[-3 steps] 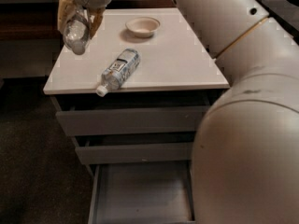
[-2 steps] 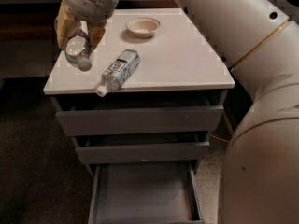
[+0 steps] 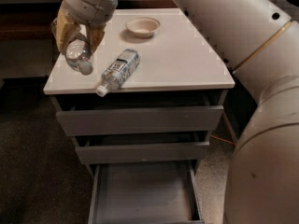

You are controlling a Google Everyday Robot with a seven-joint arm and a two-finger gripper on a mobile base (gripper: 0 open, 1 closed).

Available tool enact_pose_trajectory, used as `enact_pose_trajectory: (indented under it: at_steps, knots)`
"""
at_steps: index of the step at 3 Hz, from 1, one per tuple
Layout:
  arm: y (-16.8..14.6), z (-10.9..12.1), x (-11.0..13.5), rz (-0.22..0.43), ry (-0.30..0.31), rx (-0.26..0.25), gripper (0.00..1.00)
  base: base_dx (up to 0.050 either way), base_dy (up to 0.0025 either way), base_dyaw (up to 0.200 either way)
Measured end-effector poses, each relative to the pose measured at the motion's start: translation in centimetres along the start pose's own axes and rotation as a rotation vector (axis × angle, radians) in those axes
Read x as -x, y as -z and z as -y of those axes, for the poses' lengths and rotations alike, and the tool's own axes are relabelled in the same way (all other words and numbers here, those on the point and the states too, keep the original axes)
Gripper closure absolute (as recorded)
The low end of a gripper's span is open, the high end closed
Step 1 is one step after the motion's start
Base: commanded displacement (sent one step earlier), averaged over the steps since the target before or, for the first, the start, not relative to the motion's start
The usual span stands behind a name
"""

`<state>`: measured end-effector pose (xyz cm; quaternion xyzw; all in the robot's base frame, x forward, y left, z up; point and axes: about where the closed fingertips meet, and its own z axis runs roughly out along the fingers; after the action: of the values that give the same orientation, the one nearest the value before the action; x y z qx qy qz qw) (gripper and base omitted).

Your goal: Place water bottle into bottom drawer

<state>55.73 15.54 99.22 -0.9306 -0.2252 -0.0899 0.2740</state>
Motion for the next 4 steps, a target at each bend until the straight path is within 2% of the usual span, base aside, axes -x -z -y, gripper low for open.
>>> enact_pose_trajectory:
  at_steps: [2, 3, 4]
  knots:
    - [-0.7, 1.5, 8.7, 0.149, 0.361, 0.105, 1.00, 0.000, 0.00000, 0.000]
    - [-2.9, 0.7, 13.1, 0.255, 0.500, 0.204, 1.00, 0.000, 0.00000, 0.000]
    - [-5.0, -0.7, 15.9, 0.322, 0.600, 0.283, 1.00, 0.000, 0.00000, 0.000]
